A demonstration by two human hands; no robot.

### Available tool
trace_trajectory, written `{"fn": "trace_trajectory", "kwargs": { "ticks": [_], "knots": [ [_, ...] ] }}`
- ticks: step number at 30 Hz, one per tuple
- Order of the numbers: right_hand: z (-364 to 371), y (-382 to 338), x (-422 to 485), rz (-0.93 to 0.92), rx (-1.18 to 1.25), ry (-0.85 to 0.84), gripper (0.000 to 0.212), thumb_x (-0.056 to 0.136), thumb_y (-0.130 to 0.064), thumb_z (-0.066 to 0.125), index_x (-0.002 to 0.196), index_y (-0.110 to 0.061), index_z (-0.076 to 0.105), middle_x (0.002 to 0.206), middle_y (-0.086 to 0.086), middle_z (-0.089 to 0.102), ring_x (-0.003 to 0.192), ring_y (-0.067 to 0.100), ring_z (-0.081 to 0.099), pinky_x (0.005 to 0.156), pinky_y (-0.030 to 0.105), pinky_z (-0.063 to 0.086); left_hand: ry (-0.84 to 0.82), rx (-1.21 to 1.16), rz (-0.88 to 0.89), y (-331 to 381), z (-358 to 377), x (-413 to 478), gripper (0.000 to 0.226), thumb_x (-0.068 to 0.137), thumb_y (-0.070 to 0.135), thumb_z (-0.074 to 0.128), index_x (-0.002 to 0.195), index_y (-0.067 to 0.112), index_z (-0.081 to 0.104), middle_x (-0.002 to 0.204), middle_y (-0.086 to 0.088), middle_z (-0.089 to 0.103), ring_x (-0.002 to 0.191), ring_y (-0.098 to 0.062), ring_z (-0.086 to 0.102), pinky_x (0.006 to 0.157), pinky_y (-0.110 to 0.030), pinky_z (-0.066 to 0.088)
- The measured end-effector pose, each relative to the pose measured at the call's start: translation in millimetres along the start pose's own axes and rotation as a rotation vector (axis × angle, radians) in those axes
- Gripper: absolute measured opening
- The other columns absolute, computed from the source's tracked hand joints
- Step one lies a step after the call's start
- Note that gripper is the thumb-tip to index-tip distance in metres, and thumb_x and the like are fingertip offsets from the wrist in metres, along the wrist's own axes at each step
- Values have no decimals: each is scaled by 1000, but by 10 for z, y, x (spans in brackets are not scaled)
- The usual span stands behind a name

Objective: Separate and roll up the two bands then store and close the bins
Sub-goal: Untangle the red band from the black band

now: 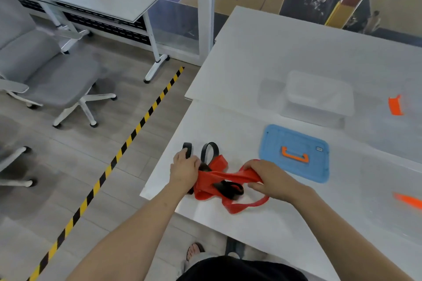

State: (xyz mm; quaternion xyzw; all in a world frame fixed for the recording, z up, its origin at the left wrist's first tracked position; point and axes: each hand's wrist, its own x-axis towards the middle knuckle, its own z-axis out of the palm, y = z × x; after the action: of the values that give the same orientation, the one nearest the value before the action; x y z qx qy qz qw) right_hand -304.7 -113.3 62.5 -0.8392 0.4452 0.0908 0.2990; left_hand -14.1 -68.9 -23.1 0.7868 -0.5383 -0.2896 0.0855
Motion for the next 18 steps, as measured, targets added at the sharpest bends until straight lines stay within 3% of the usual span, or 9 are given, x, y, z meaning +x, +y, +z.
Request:
{"fn": "trace_trajectory", "kwargs": {
  "ticks": [3, 5, 7, 10, 13, 15, 18],
  "knots": [
    [208, 82, -53, 45, -43, -93, 42, 87, -32, 69, 124, -38, 52, 107, -8, 66, 93, 14, 61, 81, 31, 53, -202, 49, 221, 15, 31, 60, 28, 95, 30, 61, 122, 35, 69, 147, 1, 48, 140, -26, 43, 108, -52, 42],
    [342, 117, -51, 53, -71, -89, 50, 85, -29, 69, 132, -34, 53, 109, -4, 69, 97, 17, 62, 82, 32, 53, -364, 198, 289, 55, 86, 29, 46, 92, 27, 67, 135, 40, 60, 155, 3, 41, 146, -24, 36, 114, -52, 37],
    [463, 158, -31, 66, -83, -62, 46, 86, -27, 69, 131, -33, 58, 110, -4, 71, 99, 17, 64, 85, 32, 55, -423, 269, 295, 68, 188, -47, 58, 89, 25, 73, 141, 44, 54, 161, 2, 29, 152, -26, 23, 117, -60, 28],
    [585, 202, -11, 40, -120, -68, 34, 90, -25, 68, 124, -30, 65, 111, -3, 73, 101, 19, 65, 95, 31, 49, -373, 382, 307, 80, 354, -206, 61, 90, 26, 69, 139, 54, 47, 163, 2, 17, 155, -27, 6, 115, -71, 14],
    [654, 219, -16, -1, -141, -75, 30, 93, -26, 67, 124, -28, 65, 114, -2, 73, 105, 22, 63, 107, 35, 40, -274, 456, 332, 99, 462, -305, 28, 92, 39, 66, 117, 50, 61, 162, -1, 18, 152, -31, 5, 113, -72, 13],
    [680, 246, -34, 9, -110, -62, 33, 94, -29, 69, 127, -29, 65, 117, -3, 72, 108, 21, 62, 104, 32, 40, -217, 468, 333, 100, 478, -323, 19, 89, 38, 68, 108, 39, 64, 160, -2, 24, 150, -33, 11, 115, -68, 15],
    [668, 277, -100, 40, -53, -58, 39, 92, -41, 74, 127, -31, 64, 113, -4, 70, 103, 17, 59, 89, 30, 46, -156, 291, 293, 118, 414, -299, 26, 92, 32, 65, 117, 27, 58, 151, -3, 33, 145, -31, 25, 114, -65, 25]
  ]
}}
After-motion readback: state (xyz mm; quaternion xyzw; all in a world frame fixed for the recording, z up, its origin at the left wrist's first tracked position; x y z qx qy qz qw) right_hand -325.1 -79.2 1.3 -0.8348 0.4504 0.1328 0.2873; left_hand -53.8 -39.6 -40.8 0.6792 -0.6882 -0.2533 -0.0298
